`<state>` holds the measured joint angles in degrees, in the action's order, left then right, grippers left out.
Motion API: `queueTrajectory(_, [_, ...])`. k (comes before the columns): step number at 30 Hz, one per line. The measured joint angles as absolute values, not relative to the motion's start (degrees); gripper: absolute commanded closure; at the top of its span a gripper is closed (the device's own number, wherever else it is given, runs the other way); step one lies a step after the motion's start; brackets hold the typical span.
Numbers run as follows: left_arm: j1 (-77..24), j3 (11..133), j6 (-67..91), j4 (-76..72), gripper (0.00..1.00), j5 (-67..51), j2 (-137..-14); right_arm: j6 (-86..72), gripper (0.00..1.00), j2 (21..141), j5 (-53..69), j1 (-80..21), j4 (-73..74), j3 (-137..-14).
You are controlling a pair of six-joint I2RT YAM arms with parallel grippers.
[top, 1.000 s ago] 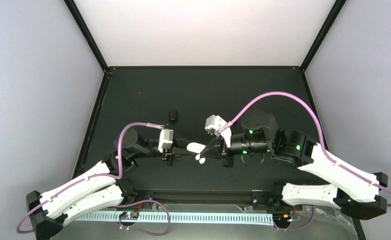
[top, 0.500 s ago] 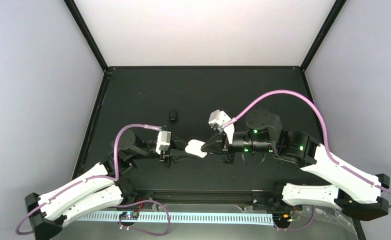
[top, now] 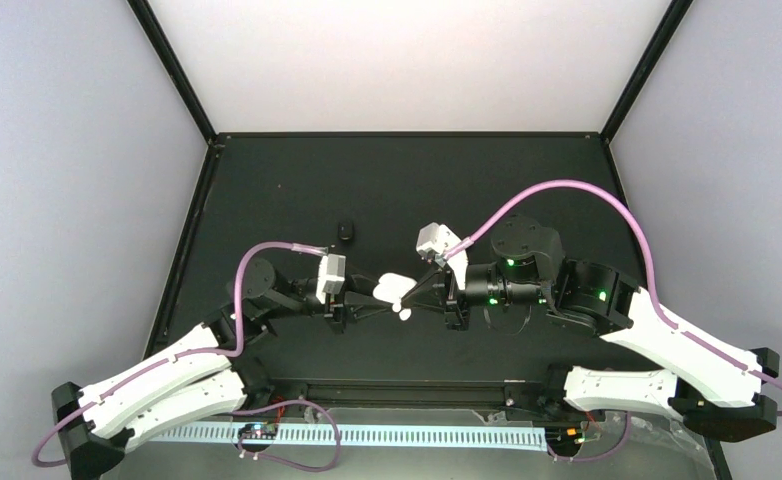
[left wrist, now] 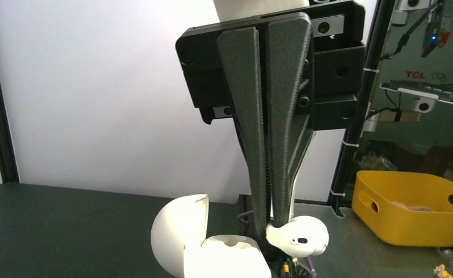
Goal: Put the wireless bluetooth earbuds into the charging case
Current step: Open the charging case.
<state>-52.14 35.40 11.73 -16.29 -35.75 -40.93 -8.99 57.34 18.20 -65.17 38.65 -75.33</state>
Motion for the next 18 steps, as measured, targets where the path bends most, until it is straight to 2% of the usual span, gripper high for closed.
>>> queueTrajectory(10, [-52.14,35.33,12.58,-16.23,0.98,-33.78,-41.41,-7.70,0.99,56.88,17.56,-65.17,39.38,-75.79])
queueTrajectory(18, [-51.92,34.30,12.53,-15.79,0.98,-31.53,-41.82,-1.23,0.99,57.32,9.52,-65.17,44.95,-83.37])
